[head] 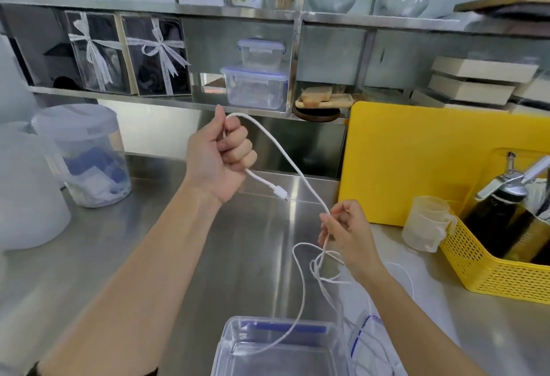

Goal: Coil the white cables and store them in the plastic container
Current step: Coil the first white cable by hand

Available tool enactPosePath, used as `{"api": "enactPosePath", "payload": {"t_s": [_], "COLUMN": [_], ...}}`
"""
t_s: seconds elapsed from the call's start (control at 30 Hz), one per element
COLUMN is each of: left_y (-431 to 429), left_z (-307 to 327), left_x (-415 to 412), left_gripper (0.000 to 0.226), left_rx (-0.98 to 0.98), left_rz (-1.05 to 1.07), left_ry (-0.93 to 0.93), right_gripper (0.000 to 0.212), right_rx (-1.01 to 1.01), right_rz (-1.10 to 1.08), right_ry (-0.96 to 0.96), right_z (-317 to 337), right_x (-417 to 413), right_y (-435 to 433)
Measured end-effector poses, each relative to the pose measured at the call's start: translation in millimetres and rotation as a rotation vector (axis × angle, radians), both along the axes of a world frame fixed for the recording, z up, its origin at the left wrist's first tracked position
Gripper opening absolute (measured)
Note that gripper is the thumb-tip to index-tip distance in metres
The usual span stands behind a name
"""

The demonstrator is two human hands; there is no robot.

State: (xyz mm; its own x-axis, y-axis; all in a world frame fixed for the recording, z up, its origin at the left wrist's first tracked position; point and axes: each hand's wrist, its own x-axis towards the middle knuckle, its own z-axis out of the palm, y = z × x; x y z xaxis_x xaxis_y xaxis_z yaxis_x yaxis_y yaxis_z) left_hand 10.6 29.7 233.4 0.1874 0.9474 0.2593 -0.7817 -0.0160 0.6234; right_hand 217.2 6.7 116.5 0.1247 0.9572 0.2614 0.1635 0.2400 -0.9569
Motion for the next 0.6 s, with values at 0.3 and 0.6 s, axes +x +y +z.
{"api": "enactPosePath", "payload": {"t_s": [0.3, 0.6], "left_y": [15.9, 13.7], "left_z": [35.7, -10.1], "left_x": [-14.1, 9.3], "left_gripper": [0.044, 0.033], "left_rx": [0.109, 0.135], "left_rz": [0.117, 0.197], "left_ry": [-0.017, 0.894], "right_gripper": [0.026, 0.01], "right_rx": [0.126, 0.161], "right_rz": [-0.096, 0.007], "right_ry": [-0.077, -1.175], "right_z": [2.2, 29.3], "right_x": [2.6, 18.2], "right_y": [1.0, 13.2]}}
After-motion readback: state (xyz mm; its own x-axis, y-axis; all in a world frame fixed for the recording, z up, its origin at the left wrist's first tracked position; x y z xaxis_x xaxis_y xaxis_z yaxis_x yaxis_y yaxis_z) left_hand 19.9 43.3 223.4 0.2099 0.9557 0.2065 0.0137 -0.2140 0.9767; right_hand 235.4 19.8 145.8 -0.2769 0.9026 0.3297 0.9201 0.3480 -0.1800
